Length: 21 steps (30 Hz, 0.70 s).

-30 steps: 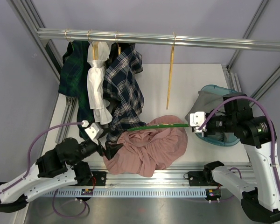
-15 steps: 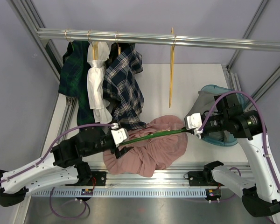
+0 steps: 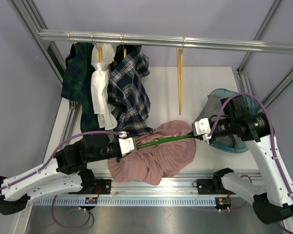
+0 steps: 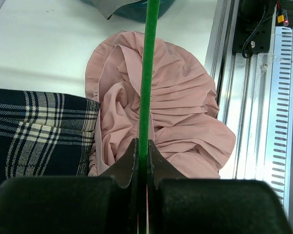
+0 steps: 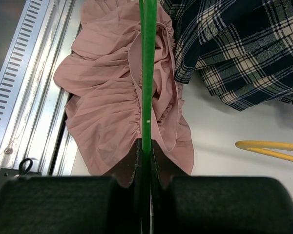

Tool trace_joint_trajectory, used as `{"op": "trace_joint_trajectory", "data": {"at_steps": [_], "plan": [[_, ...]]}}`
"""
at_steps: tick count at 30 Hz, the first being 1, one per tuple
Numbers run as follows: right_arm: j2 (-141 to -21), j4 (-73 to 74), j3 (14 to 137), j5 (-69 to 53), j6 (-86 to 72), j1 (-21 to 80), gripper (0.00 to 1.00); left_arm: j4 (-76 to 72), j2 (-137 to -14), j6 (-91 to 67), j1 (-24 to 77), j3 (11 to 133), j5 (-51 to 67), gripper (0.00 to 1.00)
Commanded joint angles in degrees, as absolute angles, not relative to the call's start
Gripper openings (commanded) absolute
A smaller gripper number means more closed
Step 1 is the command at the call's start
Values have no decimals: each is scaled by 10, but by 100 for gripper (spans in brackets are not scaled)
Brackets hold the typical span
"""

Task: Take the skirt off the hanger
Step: Pass the hanger from the right arm to the left

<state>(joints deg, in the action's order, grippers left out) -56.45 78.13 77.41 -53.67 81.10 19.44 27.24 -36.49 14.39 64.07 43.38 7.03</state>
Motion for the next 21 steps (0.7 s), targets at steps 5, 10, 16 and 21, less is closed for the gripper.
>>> {"op": "trace_joint_trajectory", "data": {"at_steps": [5, 10, 16, 21], "plan": [[-558, 819, 766, -572, 621, 197, 20, 255, -350, 117, 640, 472, 74, 0], [-551, 703, 790, -543, 449, 146, 67, 300, -321, 73, 639, 487, 48, 0], [-544, 664, 839, -521, 392, 86, 89, 367, -287, 56, 640, 506, 53, 0], [-526, 600, 852, -405, 324, 53, 93, 418, -269, 82, 639, 563, 38, 0]]}}
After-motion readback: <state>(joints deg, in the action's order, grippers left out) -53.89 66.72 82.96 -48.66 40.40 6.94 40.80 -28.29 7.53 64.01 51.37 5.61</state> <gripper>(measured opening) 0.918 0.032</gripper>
